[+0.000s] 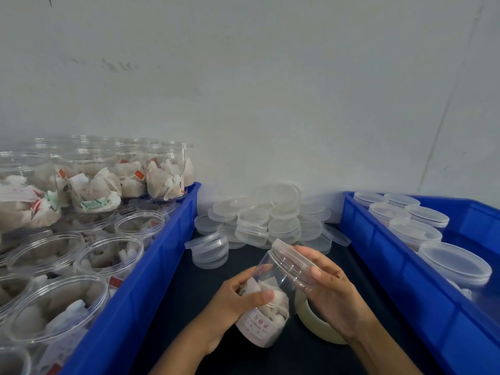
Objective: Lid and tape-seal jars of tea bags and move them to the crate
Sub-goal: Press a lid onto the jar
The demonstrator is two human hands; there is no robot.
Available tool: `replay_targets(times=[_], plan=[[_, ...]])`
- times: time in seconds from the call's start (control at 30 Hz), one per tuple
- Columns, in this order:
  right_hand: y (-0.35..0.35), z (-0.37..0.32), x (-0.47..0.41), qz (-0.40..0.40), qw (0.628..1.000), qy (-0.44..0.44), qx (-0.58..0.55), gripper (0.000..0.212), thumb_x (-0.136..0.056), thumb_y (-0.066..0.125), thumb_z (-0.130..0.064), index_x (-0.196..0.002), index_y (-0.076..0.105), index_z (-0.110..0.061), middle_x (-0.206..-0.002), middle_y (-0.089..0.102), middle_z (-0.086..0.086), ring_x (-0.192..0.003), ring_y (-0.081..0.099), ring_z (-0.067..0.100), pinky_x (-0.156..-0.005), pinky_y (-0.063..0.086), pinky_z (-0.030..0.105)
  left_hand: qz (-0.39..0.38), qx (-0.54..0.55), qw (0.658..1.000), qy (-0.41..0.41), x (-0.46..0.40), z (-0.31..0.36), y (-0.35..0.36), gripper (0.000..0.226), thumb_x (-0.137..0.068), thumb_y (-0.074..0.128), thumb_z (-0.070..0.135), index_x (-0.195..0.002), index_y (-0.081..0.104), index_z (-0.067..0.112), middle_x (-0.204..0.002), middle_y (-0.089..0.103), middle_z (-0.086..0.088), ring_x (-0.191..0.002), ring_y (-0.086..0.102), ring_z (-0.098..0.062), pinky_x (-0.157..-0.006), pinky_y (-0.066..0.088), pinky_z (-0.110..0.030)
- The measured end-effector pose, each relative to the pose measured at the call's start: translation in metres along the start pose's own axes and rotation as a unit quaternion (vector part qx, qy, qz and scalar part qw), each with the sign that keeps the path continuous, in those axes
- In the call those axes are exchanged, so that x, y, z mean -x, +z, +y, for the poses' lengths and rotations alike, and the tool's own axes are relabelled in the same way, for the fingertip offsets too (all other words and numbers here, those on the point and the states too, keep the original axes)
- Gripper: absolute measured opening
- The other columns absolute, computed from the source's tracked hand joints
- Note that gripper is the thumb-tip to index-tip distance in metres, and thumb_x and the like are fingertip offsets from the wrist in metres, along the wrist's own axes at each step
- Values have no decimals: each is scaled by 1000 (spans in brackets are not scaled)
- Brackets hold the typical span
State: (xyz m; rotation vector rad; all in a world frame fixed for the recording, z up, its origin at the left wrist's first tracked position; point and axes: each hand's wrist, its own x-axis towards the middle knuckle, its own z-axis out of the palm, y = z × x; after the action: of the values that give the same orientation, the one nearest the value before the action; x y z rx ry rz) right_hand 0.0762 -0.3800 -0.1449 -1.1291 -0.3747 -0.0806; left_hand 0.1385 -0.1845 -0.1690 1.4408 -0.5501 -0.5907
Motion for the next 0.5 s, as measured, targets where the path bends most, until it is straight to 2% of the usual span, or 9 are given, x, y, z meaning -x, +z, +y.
replay_targets(times=[0.07,0.17,0.23,0.3,0.37,0.43,0.5], plan=[[-3,-3,1,-19,1000,1,-5,42,-76,79,-20,-117,70,-12,-133,60,14,-122,58,28,-95,51,33,-13,4,1000,-1,-1,1,-1,54,-57,85,42,-107,69,52,-116,71,6,-108,68,-16,-83,54,-23],[-5,-4,2,16,999,0,38,35,-71,74,-10,-106,75,-11,-138,55,13,-129,52,34,-101,49,42,-15,4,1000,5,-1,0,-1,51,-57,83,46,-104,69,54,-113,72,9,-107,68,-13,-82,54,-22],[-3,-3,2,34,997,-1,70,33,-68,77,-7,-101,77,-14,-138,55,10,-127,54,30,-99,51,40,-9,9,1000,12,-1,-2,-2,52,-57,82,46,-108,69,50,-113,72,6,-107,68,-15,-81,54,-23],[3,0,2,50,994,1,96,38,-68,77,-14,-105,76,-15,-137,56,8,-125,55,27,-99,51,38,4,13,1000,19,0,-3,-2,58,-61,82,45,-116,66,43,-114,72,2,-107,68,-16,-82,54,-25],[9,3,2,65,990,-4,127,44,-69,75,-22,-113,73,-17,-134,57,8,-125,55,27,-103,48,42,16,12,999,30,1,-3,1,61,-67,82,45,-124,61,36,-113,73,2,-105,69,-15,-81,55,-24],[16,6,1,79,985,-19,153,44,-73,73,-27,-116,71,-20,-130,62,9,-122,58,26,-101,49,42,30,5,998,48,2,-4,6,58,-70,81,46,-123,60,35,-107,74,7,-98,70,-11,-73,55,-18],[19,6,0,86,979,-25,184,43,-75,71,-32,-118,70,-25,-125,66,7,-117,62,23,-97,53,38,51,-9,996,67,3,-4,12,56,-64,76,43,-117,60,37,-99,73,19,-91,70,-1,-67,52,-11]])
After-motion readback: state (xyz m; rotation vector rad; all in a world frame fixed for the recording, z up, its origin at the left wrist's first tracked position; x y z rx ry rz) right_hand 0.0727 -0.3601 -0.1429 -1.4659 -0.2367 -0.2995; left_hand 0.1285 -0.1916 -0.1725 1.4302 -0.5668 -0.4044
